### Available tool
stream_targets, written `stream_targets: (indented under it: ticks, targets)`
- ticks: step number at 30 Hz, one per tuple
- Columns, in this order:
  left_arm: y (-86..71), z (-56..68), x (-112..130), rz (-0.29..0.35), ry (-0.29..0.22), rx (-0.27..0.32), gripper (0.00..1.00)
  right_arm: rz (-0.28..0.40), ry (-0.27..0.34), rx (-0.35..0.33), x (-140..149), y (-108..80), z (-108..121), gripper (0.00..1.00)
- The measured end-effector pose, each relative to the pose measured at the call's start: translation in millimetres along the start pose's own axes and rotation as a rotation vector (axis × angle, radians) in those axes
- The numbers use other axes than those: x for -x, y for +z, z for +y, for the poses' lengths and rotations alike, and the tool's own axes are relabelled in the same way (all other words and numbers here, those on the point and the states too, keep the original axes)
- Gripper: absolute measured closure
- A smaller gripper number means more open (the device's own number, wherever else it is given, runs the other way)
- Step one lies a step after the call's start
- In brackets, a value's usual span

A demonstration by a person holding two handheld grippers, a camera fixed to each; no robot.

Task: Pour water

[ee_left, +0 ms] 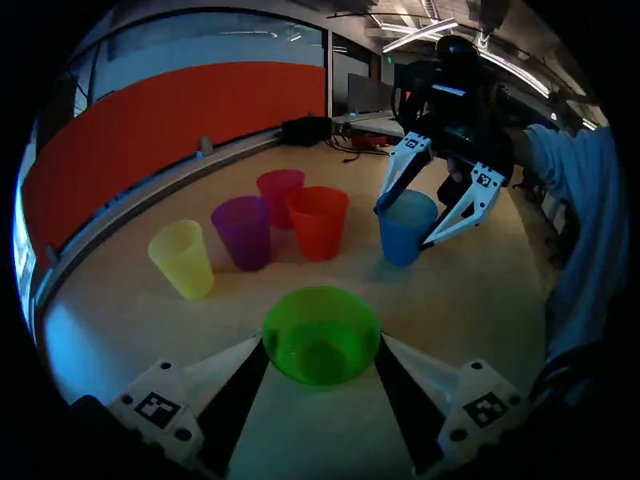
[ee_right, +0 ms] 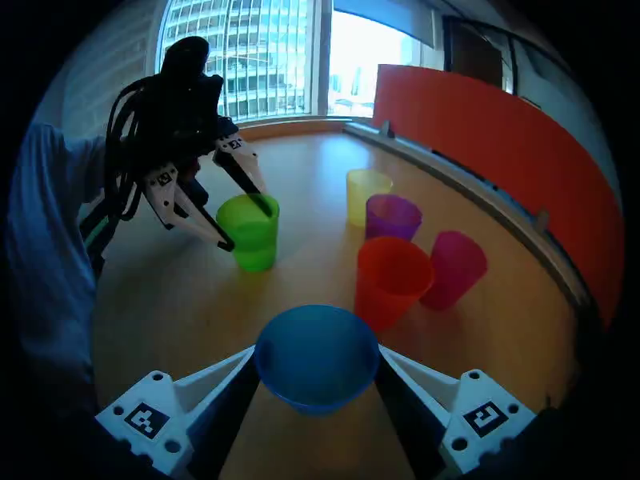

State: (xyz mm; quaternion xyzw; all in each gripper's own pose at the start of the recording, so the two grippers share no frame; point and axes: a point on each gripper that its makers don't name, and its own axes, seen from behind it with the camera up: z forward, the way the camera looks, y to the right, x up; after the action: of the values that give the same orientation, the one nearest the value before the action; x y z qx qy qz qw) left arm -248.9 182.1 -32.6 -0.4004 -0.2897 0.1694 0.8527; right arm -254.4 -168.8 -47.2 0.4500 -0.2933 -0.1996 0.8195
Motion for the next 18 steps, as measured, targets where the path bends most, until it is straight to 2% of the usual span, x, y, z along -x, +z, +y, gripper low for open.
stream_targets:
  ticks: [6,18]
  targets:
    - [-2.2,-2.9,2.2,0.001,-0.023,0.002,0.13,-0.003,0.008,0.003,2.8,2.2,-0.3,0.08]
    - [-1.3,-7.0,7.2,-0.022,-0.011,-0.013,0.09,-0.002,0.029,0.013,8.0,-1.1,0.0,0.07]
